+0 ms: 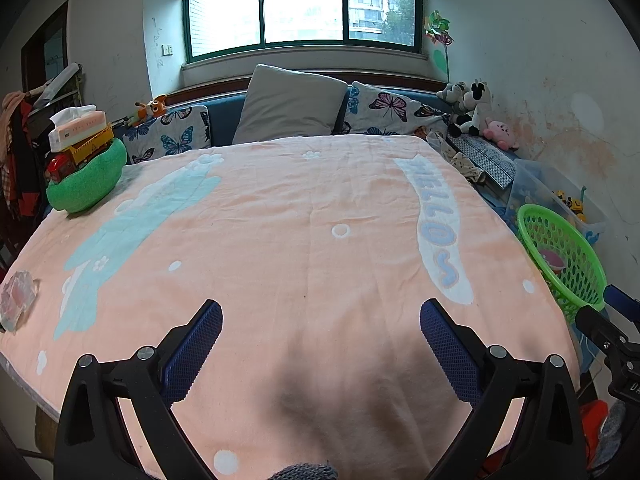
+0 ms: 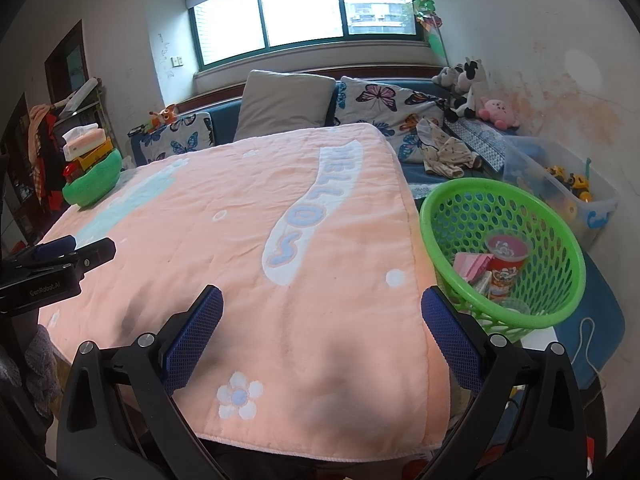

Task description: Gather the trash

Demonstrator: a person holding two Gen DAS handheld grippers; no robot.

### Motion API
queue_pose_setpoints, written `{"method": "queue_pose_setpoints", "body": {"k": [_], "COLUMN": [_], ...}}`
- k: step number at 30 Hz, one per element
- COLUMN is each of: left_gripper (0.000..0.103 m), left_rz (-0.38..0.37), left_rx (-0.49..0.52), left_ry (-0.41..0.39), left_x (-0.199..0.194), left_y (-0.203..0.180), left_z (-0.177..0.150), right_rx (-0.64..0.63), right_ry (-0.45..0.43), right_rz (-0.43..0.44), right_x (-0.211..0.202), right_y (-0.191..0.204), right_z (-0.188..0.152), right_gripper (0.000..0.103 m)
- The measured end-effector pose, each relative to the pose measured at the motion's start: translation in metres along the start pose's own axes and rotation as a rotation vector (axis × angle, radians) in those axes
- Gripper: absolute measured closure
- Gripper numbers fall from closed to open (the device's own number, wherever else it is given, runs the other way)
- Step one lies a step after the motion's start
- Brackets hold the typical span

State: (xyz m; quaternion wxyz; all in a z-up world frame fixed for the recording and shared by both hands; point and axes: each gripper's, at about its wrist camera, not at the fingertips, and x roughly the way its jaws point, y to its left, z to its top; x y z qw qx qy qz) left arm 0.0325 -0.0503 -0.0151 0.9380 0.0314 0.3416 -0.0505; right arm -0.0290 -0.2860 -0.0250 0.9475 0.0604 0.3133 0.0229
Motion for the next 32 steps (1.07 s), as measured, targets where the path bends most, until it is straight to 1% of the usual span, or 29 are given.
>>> {"method": "queue_pose_setpoints", "body": {"k": [22,32], "left_gripper": [0.007,0.007], "left_rz": [-0.004,0.009], "left_rx": [-0.003,0.0], "left_ry": [0.003,0.003], "left_x": [0.0004,0.0009], "left_y": [0.0002,-0.0001], "left_z": [0.0,-0.0003], "right_rx": [0.002,0.003], "right_ry": [0.001,0.001], "right_rz": [0.004,0.009], "right_x": [0.0016,0.0025], "right_y": [0.0002,0.0001], "right_z": [-0.0016,-0.0024], "right_gripper": [0.004,0.004]}}
